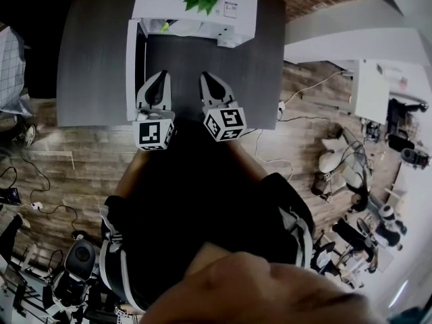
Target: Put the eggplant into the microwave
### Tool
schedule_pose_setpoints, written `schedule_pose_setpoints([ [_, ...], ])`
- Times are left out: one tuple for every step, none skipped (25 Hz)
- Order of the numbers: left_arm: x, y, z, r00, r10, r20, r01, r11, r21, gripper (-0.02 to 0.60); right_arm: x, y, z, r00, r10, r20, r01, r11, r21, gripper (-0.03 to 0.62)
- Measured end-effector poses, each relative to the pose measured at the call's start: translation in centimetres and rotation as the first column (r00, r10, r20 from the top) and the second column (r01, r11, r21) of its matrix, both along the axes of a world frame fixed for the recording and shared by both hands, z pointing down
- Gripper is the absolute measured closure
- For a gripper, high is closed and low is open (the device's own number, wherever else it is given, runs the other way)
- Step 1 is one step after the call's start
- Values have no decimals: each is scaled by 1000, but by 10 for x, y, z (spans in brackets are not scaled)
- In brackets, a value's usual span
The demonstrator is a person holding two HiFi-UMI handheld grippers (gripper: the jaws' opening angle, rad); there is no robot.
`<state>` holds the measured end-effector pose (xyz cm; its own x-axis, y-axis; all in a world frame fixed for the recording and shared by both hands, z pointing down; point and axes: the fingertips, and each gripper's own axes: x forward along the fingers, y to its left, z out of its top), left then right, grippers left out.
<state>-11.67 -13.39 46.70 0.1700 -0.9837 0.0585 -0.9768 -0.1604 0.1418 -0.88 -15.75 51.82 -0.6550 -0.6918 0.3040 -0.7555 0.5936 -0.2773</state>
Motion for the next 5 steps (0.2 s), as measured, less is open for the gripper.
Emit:
schedule_pose_setpoints([
  [-1,0,0,1000,-2,-1,2,1000,0,545,-1,-1,0,1000,-1,-1,1,1000,2,559],
  [-2,0,1,1000,-6,-6,6,1000,-4,545,-1,-1,0,1000,-1,-3,1,1000,4,559],
  [-4,-1,2,1000,-11,-12,11,1000,-7,545,-2,-2,0,1000,-1,-4,1,1000,6,559],
  [-5,-1,3,1000,-15,-18,15,1000,-11,545,-3,-2,1,1000,-1,-5,1,1000,8,559],
  [-7,-1,3,1000,-19,-25,19,1000,-14,545,-4,-3,1,1000,-1,-7,1,1000,10,559],
])
